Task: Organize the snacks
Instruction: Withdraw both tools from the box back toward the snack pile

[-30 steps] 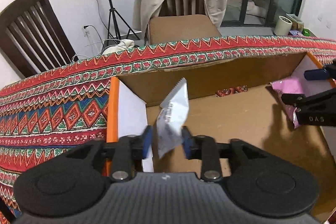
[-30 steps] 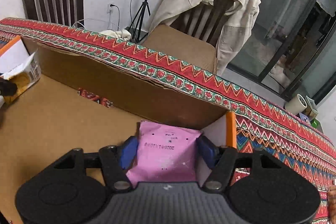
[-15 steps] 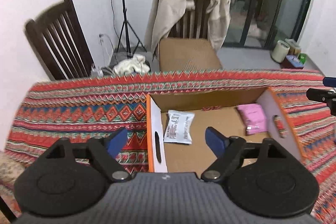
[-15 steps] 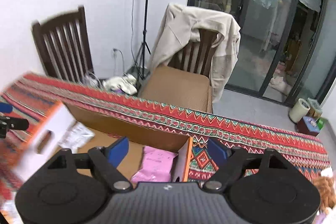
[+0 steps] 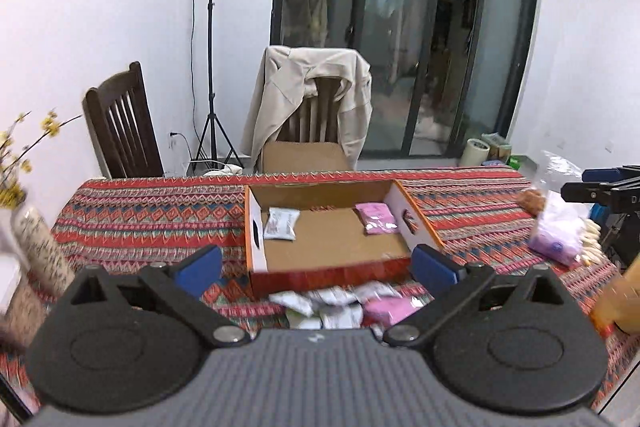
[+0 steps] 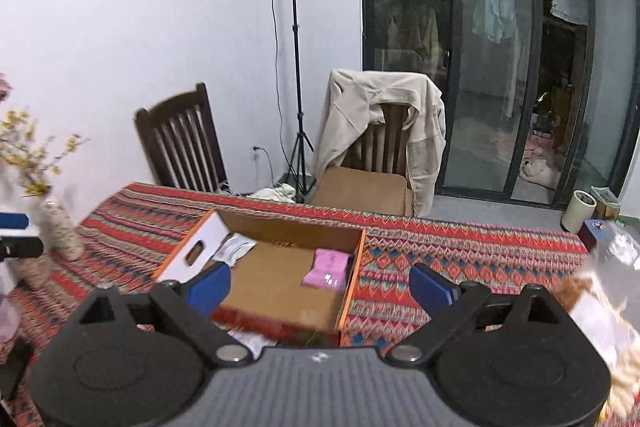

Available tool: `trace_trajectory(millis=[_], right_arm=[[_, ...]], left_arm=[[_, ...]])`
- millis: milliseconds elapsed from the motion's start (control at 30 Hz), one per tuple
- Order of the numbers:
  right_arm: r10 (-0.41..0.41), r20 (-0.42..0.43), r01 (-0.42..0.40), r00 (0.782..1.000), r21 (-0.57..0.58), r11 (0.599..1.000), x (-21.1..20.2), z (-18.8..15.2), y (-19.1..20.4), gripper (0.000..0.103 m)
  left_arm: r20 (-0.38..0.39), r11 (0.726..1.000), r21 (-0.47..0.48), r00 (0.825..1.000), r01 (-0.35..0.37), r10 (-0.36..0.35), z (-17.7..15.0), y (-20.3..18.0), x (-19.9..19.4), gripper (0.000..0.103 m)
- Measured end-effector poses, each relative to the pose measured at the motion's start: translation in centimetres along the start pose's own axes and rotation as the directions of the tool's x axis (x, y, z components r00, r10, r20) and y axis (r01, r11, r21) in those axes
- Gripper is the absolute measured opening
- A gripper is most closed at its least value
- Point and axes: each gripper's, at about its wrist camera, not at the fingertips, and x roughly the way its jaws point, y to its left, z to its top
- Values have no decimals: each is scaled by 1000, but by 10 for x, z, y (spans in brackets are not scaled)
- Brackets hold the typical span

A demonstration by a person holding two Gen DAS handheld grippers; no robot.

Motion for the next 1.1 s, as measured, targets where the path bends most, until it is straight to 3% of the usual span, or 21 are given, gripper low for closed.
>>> trace_trajectory(millis=[133, 367, 467, 600, 700, 833, 1100], right_arm=[[18, 35, -18, 999, 0, 1000, -52, -48, 6, 103], [75, 133, -78, 988, 15, 997, -123, -174, 26, 103], [68, 196, -76, 978, 33, 997, -139, -225, 37, 103], [12, 218, -20, 976, 35, 999, -144, -287, 59, 103], [-22, 225, 14, 974, 38, 999, -139, -325, 72, 103], [-2, 141, 3, 990, -5, 1000, -125, -358, 83, 103], [5, 181, 0, 983, -25, 1000, -125, -360, 89, 103]], left_arm=[[33, 1000, 8, 999, -5, 4, -53, -13, -46, 103], [120, 999, -19, 992, -47, 49, -169, -30, -97, 103], [162, 996, -21, 983, -85, 88, -219, -39, -110, 103], [163, 990, -33, 977, -135, 139, -269, -49, -114, 103], [113, 991, -7, 984, -137, 137, -288, -52, -109, 103], [90, 988, -21, 984, -154, 156, -296, -48, -106, 103], [68, 990, -45, 988, -135, 138, -294, -41, -92, 103]])
